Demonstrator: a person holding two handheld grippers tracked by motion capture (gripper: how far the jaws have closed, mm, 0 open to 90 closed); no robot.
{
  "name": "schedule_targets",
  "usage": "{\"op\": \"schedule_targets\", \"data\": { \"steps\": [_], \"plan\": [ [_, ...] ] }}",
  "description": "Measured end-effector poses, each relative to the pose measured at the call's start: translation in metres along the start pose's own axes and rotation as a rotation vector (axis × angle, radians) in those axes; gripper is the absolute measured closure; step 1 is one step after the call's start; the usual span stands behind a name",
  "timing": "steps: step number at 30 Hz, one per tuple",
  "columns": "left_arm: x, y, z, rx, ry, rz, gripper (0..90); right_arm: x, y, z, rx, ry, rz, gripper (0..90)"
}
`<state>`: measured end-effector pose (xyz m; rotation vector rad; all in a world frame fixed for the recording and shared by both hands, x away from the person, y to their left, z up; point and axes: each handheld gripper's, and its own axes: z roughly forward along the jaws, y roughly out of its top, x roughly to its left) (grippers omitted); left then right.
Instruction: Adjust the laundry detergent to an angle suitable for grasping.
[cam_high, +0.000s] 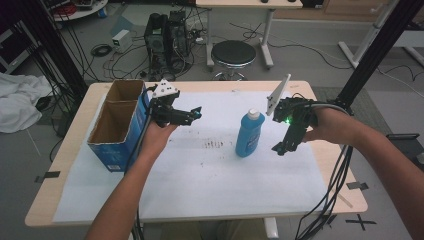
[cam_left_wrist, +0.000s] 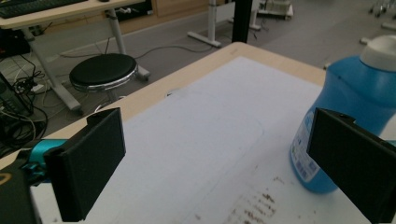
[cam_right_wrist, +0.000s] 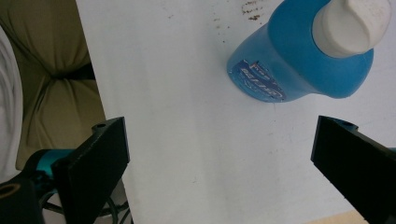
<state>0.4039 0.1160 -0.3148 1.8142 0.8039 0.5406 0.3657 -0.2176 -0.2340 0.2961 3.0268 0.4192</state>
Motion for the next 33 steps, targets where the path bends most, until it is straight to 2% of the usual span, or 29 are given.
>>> {"op": "schedule_targets", "data": {
  "steps": [1,2,3,5,6,7,10,16,19,21,23,26,27,28,33],
  "plan": [
    [-0.001,-0.002,0.001,0.002,0.008,0.010,4.4,0.000,0.000,0.000,0.002,0.001,0.004,3.3],
    [-0.004,-0.005,0.004,-0.012,0.009,0.001,4.4,0.000,0.001,0.000,0.003,0.003,0.003,3.3],
    [-0.008,-0.007,0.008,-0.035,0.007,-0.025,4.4,-0.001,0.001,0.001,0.002,0.004,0.002,3.3],
    [-0.012,-0.012,0.012,-0.053,0.007,-0.044,4.4,-0.001,0.000,0.001,0.003,0.004,0.001,3.3],
    [-0.014,-0.013,0.014,-0.063,-0.012,-0.055,4.4,-0.002,0.000,0.001,0.006,0.006,0.002,3.3],
    [-0.016,-0.015,0.015,-0.082,-0.006,-0.067,4.4,-0.002,0.000,0.002,0.005,0.006,0.001,3.3],
    [-0.024,-0.019,0.017,-0.100,-0.024,-0.071,4.4,-0.002,0.000,0.002,0.007,0.008,0.001,3.3],
    [-0.042,-0.022,0.024,-0.120,-0.052,-0.050,4.4,-0.002,-0.003,0.001,0.011,0.004,0.017,3.3],
    [-0.051,-0.024,0.027,-0.132,-0.061,-0.043,4.4,-0.002,-0.005,0.001,0.011,0.006,0.008,3.3],
    [-0.058,-0.025,0.029,-0.136,-0.058,-0.035,4.4,-0.002,-0.005,0.001,0.013,0.006,0.007,3.3],
    [-0.066,-0.026,0.031,-0.151,-0.055,-0.044,4.4,-0.002,-0.005,0.001,0.012,0.005,0.008,3.3],
    [-0.076,-0.029,0.034,-0.165,-0.020,-0.033,4.4,-0.002,-0.005,0.001,0.011,0.005,0.010,3.3],
    [-0.079,-0.030,0.035,-0.172,-0.018,-0.044,4.4,-0.002,-0.005,0.001,0.011,0.003,0.011,3.3],
    [-0.080,-0.032,0.037,-0.171,-0.028,-0.045,4.4,-0.002,-0.005,0.001,0.011,0.003,0.011,3.3],
    [-0.094,-0.040,0.044,-0.175,-0.016,-0.048,4.4,-0.003,-0.006,0.001,0.011,0.005,0.009,3.3]
  ]
}}
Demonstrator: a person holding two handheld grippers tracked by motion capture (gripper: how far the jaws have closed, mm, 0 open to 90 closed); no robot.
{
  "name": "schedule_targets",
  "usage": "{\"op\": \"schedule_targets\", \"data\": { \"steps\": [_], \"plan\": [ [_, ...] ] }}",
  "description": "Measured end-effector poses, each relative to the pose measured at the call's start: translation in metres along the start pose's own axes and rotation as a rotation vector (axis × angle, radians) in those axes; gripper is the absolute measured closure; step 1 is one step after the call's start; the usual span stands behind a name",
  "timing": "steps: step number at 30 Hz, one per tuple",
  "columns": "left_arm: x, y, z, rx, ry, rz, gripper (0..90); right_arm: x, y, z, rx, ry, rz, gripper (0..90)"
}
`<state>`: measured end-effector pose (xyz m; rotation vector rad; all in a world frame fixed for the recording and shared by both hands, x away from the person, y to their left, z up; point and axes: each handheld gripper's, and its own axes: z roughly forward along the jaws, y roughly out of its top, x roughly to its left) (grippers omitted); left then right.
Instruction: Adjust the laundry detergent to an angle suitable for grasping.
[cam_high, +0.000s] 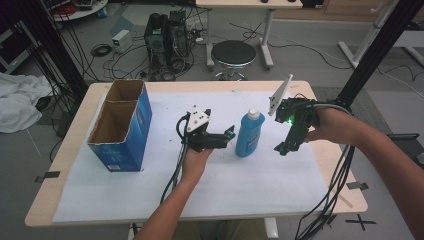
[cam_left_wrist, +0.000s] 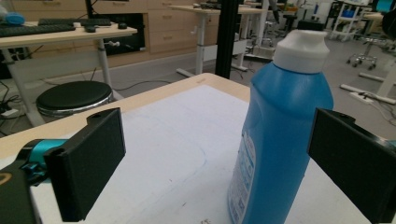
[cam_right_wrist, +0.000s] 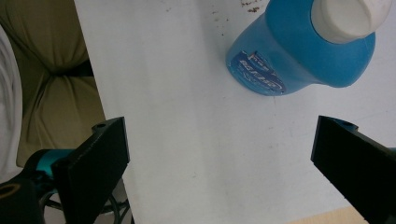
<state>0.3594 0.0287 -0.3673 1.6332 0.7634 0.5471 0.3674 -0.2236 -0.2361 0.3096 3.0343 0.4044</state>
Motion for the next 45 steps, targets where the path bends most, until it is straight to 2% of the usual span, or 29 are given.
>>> {"op": "schedule_targets", "data": {
  "steps": [4,12,13,18,21,31,35,38,45],
  "plan": [
    [-0.009,-0.006,0.005,-0.010,0.009,-0.033,4.4,0.000,0.000,0.000,0.000,0.001,0.002,3.3],
    [-0.026,-0.017,0.020,0.012,-0.050,-0.020,4.4,-0.001,0.000,0.000,0.001,0.003,-0.001,3.3],
    [-0.028,-0.018,0.022,0.014,-0.052,-0.029,4.4,0.000,0.000,0.000,0.003,0.003,0.000,3.3],
    [-0.039,-0.021,0.029,0.026,-0.051,-0.003,4.4,0.000,-0.002,-0.001,0.003,0.002,0.011,3.3],
    [-0.043,-0.024,0.033,0.024,-0.051,-0.010,4.4,-0.001,-0.002,-0.002,0.007,0.003,0.002,3.3],
    [-0.049,-0.031,0.048,0.028,-0.021,-0.040,4.4,0.000,-0.002,-0.002,-0.002,0.003,0.003,3.3],
    [-0.049,-0.032,0.056,0.026,-0.021,-0.040,4.4,-0.001,-0.003,-0.002,-0.005,0.006,0.002,3.3],
    [-0.049,-0.029,0.062,0.028,-0.027,-0.023,4.4,-0.001,-0.003,-0.003,0.000,0.006,0.002,3.3],
    [-0.044,-0.028,0.075,0.056,-0.038,-0.036,4.4,0.000,-0.005,-0.003,-0.004,0.007,0.005,3.3]
  ]
}}
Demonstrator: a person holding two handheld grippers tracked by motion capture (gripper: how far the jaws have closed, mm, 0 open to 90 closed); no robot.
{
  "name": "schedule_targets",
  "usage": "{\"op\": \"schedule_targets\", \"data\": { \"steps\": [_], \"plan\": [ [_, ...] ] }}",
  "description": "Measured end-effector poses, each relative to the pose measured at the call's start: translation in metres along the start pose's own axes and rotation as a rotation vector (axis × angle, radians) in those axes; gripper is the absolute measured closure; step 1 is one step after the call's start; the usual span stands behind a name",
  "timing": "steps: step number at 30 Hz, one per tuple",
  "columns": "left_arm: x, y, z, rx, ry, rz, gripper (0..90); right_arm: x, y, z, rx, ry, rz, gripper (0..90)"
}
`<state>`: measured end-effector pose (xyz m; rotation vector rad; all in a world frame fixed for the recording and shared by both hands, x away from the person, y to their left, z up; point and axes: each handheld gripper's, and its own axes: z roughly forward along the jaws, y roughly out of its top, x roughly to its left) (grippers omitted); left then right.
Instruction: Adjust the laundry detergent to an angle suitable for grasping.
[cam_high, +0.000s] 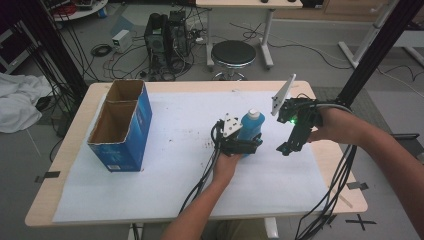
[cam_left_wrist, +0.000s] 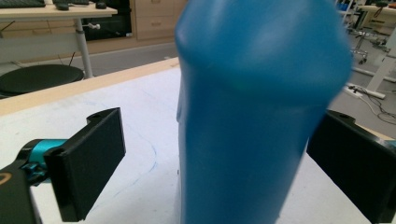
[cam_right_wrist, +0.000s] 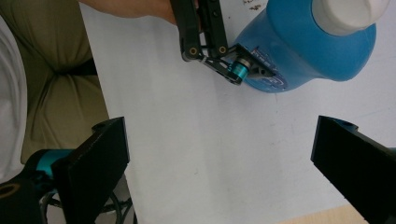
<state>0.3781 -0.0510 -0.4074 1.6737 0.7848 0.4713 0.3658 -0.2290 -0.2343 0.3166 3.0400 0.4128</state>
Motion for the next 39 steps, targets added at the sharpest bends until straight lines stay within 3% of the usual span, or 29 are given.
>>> {"op": "schedule_targets", "data": {
  "steps": [15,19,22,39],
  "plan": [
    [-0.0010,-0.0031,0.0093,0.006,-0.001,-0.015,4.4,-0.0020,-0.0011,0.0002,-0.003,0.002,-0.006,3.3],
    [-0.0006,-0.0024,0.0083,0.000,-0.028,0.005,11.6,-0.0018,-0.0006,0.0004,-0.005,0.002,-0.003,3.3],
    [-0.0015,-0.0029,0.0090,-0.004,-0.022,-0.012,14.3,-0.0016,-0.0012,-0.0002,-0.006,0.002,0.000,3.3],
    [0.0001,-0.0039,0.0100,0.012,-0.007,-0.012,16.6,-0.0017,-0.0023,-0.0003,-0.010,-0.001,-0.003,3.3]
  ]
}}
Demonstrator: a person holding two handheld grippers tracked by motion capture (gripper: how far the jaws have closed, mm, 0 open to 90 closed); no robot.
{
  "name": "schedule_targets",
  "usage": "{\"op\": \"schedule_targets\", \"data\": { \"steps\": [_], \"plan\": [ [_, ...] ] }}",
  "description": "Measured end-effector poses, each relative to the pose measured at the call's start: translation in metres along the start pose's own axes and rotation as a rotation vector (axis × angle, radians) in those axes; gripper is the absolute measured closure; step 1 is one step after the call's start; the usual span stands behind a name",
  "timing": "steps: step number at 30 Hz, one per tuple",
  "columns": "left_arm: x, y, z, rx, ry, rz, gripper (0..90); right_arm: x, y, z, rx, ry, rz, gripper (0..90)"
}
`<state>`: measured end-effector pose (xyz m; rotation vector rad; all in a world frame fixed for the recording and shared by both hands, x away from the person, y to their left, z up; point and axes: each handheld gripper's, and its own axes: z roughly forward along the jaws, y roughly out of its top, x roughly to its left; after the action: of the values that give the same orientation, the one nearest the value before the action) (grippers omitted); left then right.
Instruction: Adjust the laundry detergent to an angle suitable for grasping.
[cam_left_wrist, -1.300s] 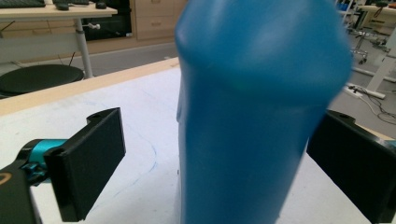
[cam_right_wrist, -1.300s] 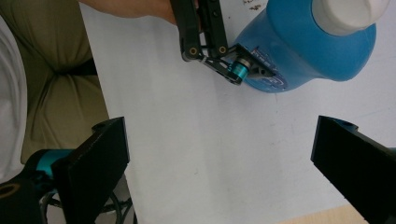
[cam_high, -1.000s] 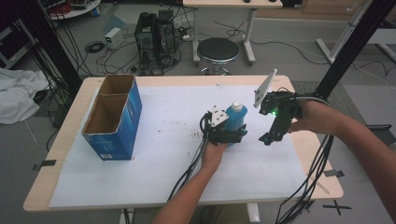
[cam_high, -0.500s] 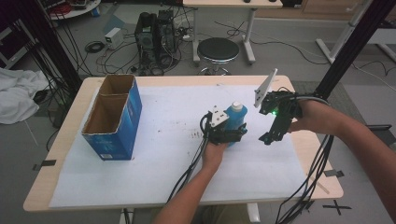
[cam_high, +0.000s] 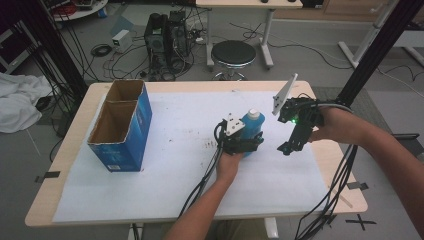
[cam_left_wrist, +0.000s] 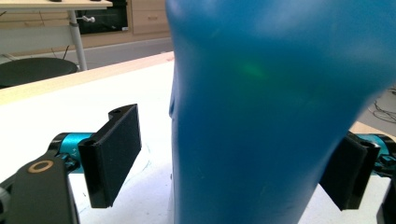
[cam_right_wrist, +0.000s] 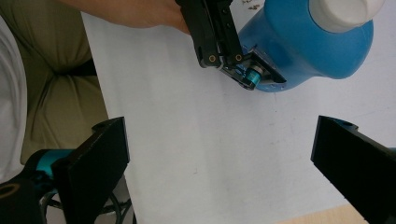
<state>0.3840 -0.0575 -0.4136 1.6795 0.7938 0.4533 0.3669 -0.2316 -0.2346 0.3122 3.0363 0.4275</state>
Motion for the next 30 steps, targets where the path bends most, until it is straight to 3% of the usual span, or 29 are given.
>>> {"op": "schedule_targets", "data": {
  "steps": [11,13,23,30],
  "plan": [
    [0.0012,-0.0009,0.0004,0.001,-0.002,-0.004,21.1,0.0001,0.0003,-0.0005,0.001,0.001,-0.002,3.3],
    [-0.0001,-0.0004,-0.0001,-0.003,0.006,0.001,25.8,0.0002,0.0003,-0.0005,0.000,0.002,-0.001,3.3],
    [-0.0011,0.0004,-0.0016,-0.002,0.004,0.011,32.0,0.0003,-0.0002,-0.0007,-0.004,0.001,0.001,3.3],
    [-0.0038,0.0014,-0.0026,-0.007,0.013,0.038,38.2,0.0008,-0.0001,-0.0007,-0.004,-0.001,-0.001,3.3]
  ]
}}
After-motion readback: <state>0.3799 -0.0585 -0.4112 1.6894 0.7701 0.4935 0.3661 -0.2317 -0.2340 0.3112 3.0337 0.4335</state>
